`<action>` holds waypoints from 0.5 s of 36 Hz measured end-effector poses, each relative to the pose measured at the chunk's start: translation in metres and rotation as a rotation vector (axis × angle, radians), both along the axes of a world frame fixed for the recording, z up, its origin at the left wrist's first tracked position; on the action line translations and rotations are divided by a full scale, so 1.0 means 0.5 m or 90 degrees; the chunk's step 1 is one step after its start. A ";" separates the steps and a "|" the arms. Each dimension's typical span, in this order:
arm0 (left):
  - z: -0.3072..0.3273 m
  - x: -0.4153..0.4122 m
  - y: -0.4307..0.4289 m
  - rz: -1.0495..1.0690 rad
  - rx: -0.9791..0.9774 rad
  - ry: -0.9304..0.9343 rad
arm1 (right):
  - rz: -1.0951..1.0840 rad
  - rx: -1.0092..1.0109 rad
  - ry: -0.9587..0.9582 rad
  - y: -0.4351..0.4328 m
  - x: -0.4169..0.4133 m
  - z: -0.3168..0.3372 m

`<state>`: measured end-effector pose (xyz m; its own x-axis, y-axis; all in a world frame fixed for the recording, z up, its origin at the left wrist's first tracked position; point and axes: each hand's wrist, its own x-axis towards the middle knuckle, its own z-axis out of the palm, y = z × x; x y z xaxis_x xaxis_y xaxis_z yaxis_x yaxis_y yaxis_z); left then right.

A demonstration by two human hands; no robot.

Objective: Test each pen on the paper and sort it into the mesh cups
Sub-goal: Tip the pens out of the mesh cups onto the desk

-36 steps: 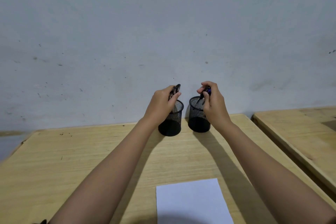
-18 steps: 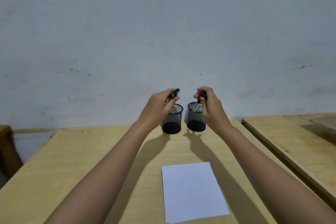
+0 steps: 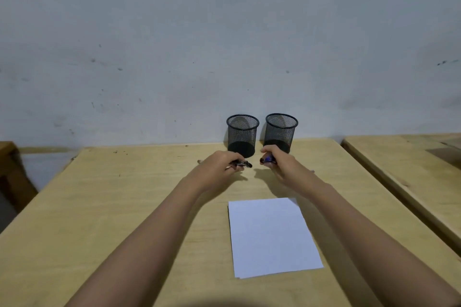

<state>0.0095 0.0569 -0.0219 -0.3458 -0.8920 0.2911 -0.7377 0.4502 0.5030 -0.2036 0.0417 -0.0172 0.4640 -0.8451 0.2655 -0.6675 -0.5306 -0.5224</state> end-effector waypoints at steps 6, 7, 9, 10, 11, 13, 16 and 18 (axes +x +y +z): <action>-0.042 0.012 -0.031 0.006 -0.010 -0.042 | 0.009 -0.018 0.062 -0.030 -0.002 -0.044; -0.048 0.015 -0.036 0.003 -0.015 -0.038 | 0.017 -0.028 0.076 -0.038 -0.002 -0.050; -0.057 0.020 -0.047 0.001 -0.011 -0.031 | 0.032 -0.045 0.097 -0.051 -0.005 -0.059; -0.060 0.022 -0.051 0.001 -0.006 -0.032 | 0.038 -0.048 0.093 -0.055 -0.006 -0.062; -0.062 0.024 -0.055 -0.003 -0.003 -0.035 | 0.042 -0.049 0.086 -0.059 -0.008 -0.064; -0.066 0.027 -0.061 -0.014 -0.002 -0.044 | 0.048 -0.049 0.074 -0.065 -0.010 -0.066; -0.070 0.029 -0.064 -0.019 0.012 -0.046 | 0.055 -0.036 0.071 -0.075 -0.013 -0.070; -0.071 0.029 -0.064 -0.020 0.023 -0.052 | 0.058 -0.024 0.077 -0.081 -0.015 -0.072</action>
